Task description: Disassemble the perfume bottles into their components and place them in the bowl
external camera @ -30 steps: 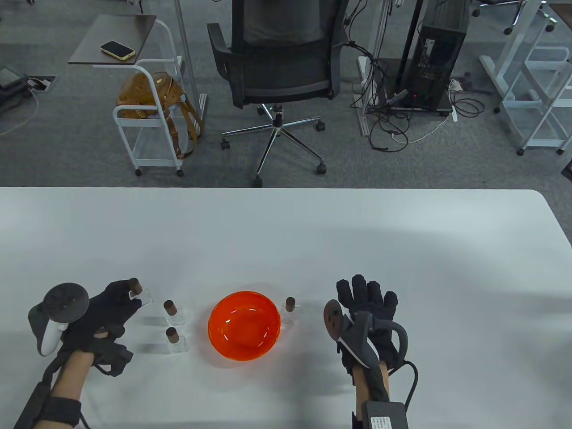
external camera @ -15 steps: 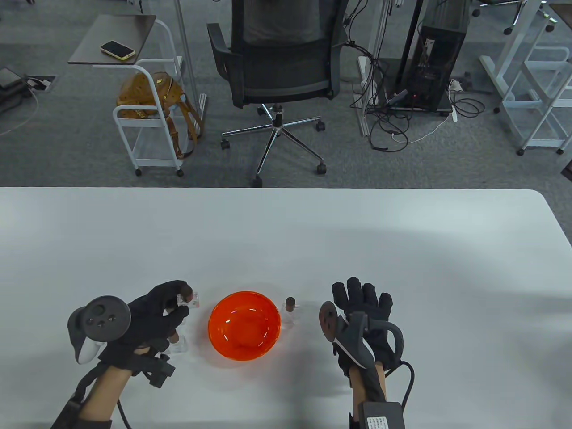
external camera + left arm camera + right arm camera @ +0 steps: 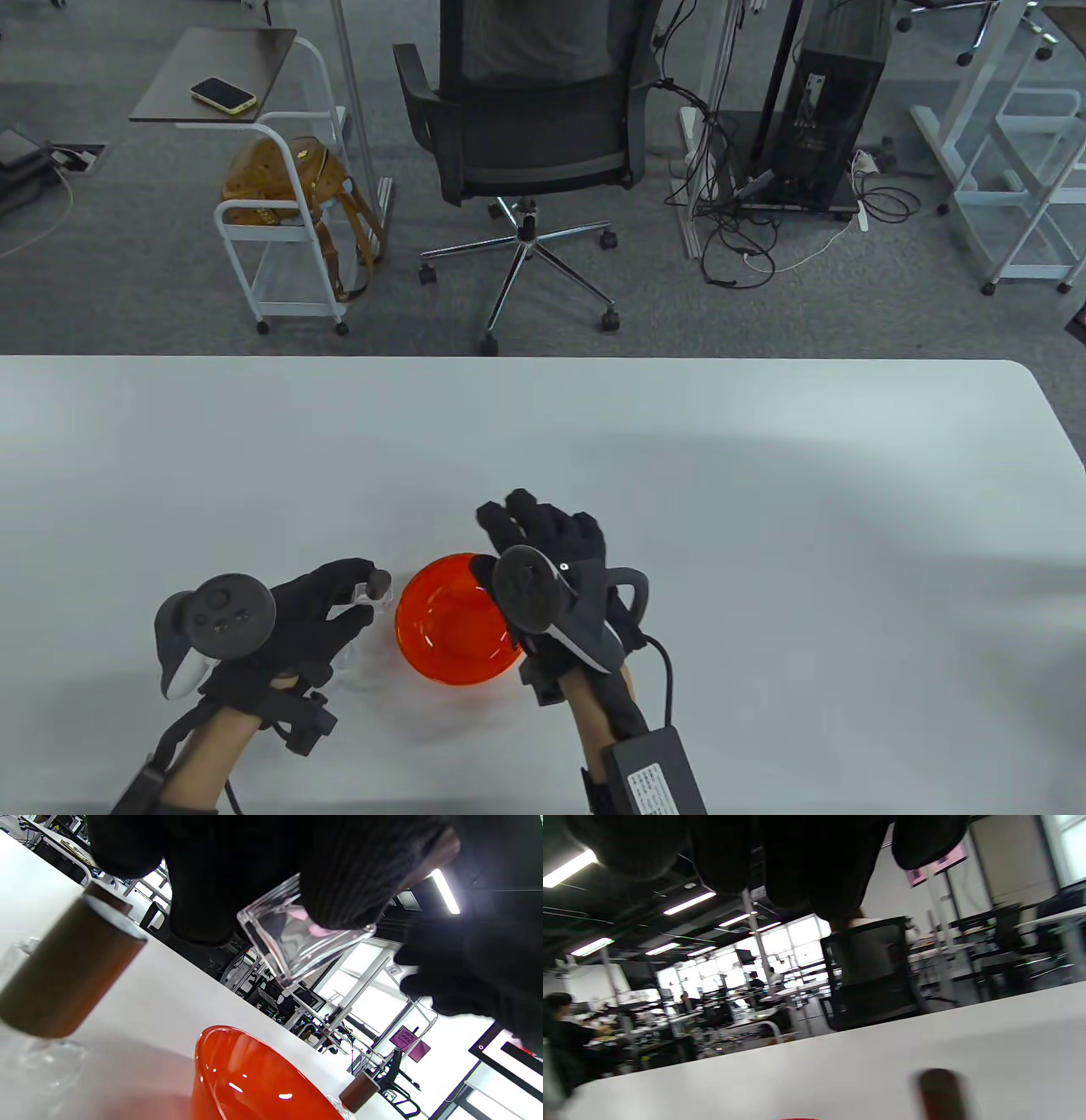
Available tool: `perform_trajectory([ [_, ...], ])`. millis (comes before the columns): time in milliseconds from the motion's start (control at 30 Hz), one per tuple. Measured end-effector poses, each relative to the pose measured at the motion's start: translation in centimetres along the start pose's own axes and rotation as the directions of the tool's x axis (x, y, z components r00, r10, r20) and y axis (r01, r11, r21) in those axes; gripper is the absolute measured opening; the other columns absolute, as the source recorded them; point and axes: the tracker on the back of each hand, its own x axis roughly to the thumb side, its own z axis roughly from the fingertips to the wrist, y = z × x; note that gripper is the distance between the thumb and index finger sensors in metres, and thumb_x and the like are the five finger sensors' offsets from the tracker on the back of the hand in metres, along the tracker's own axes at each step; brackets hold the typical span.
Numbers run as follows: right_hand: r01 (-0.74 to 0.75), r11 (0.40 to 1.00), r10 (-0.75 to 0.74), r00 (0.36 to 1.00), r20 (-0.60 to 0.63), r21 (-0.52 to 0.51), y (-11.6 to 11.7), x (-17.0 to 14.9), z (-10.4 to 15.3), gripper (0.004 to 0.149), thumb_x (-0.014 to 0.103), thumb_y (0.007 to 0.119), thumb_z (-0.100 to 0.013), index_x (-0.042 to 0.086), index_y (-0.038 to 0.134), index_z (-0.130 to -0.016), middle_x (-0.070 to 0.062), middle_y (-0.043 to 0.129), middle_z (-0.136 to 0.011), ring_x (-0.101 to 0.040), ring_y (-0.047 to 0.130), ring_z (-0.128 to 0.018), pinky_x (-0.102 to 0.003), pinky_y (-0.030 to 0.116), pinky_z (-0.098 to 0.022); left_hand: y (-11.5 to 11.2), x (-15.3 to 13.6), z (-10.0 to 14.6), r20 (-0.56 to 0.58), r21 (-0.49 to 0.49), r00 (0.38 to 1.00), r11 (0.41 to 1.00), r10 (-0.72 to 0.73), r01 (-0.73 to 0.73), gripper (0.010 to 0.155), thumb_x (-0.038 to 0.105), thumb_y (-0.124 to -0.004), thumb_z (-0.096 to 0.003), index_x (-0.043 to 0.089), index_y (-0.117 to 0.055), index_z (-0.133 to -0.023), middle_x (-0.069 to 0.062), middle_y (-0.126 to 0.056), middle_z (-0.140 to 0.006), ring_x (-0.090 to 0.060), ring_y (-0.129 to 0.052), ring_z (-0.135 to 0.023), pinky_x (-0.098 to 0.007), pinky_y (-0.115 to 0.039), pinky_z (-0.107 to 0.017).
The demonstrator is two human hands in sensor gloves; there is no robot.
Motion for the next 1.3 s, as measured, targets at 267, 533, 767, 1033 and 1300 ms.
perform_trajectory([
  [267,-0.034,0.999,0.034,0.987,0.155,-0.001,2.7,5.8,0.4,0.053,0.054,0.08,-0.033,0.037,0.082,-0.083,0.007,0.091,-0.088,-0.014,0.102,-0.07,-0.053,0.075,-0.064,-0.8,0.4,0.0,0.013,-0.032,0.999,0.999,-0.038,0.039,0.053,0.037,-0.09,-0.0423,0.028,-0.081,-0.094,-0.008,-0.099,-0.091,-0.032,-0.106,-0.075,-0.059,-0.073,-0.065],
  [533,-0.083,0.996,0.079,0.984,0.159,0.014,4.0,5.2,1.4,0.048,0.049,0.084,-0.034,0.032,0.086,-0.079,0.005,0.096,-0.078,-0.011,0.105,-0.058,-0.051,0.079,-0.059,-1.6,0.6,-0.1,0.016,-0.063,0.994,0.992,-0.111,0.111,0.053,0.036,-0.091,-0.0419,0.027,-0.082,-0.093,-0.009,-0.098,-0.091,-0.032,-0.106,-0.074,-0.059,-0.073,-0.064],
  [767,0.044,0.989,-0.031,0.995,0.1,-0.139,1.6,4.2,2.0,0.048,0.047,0.084,-0.034,0.031,0.085,-0.079,0.003,0.095,-0.079,-0.011,0.104,-0.057,-0.051,0.079,-0.059,-1.3,0.3,-0.1,-0.007,-0.043,0.995,0.994,-0.1,0.1,0.053,0.036,-0.09,-0.042,0.025,-0.081,-0.093,-0.01,-0.098,-0.091,-0.032,-0.106,-0.073,-0.059,-0.073,-0.064],
  [1033,-0.238,0.971,0.237,0.97,0.042,0.014,5.2,2.1,1.7,0.048,0.044,0.088,-0.034,0.032,0.084,-0.08,0.004,0.095,-0.081,-0.01,0.104,-0.054,-0.051,0.08,-0.058,-0.7,-0.5,0.1,-0.043,-0.021,0.997,0.998,-0.063,0.062,0.053,0.037,-0.089,-0.0422,0.025,-0.081,-0.093,-0.01,-0.101,-0.091,-0.032,-0.108,-0.074,-0.059,-0.075,-0.063],
  [1300,-0.544,0.81,0.504,0.837,0.214,0.219,11.1,3.8,1.7,0.047,0.047,0.09,-0.03,0.036,0.09,-0.075,0.009,0.101,-0.077,-0.009,0.104,-0.053,-0.052,0.079,-0.059,-0.7,-0.7,0.0,-0.05,-0.014,0.997,0.998,-0.057,0.056,0.055,0.033,-0.091,-0.0414,0.025,-0.079,-0.094,-0.007,-0.1,-0.09,-0.03,-0.109,-0.072,-0.058,-0.075,-0.063],
])
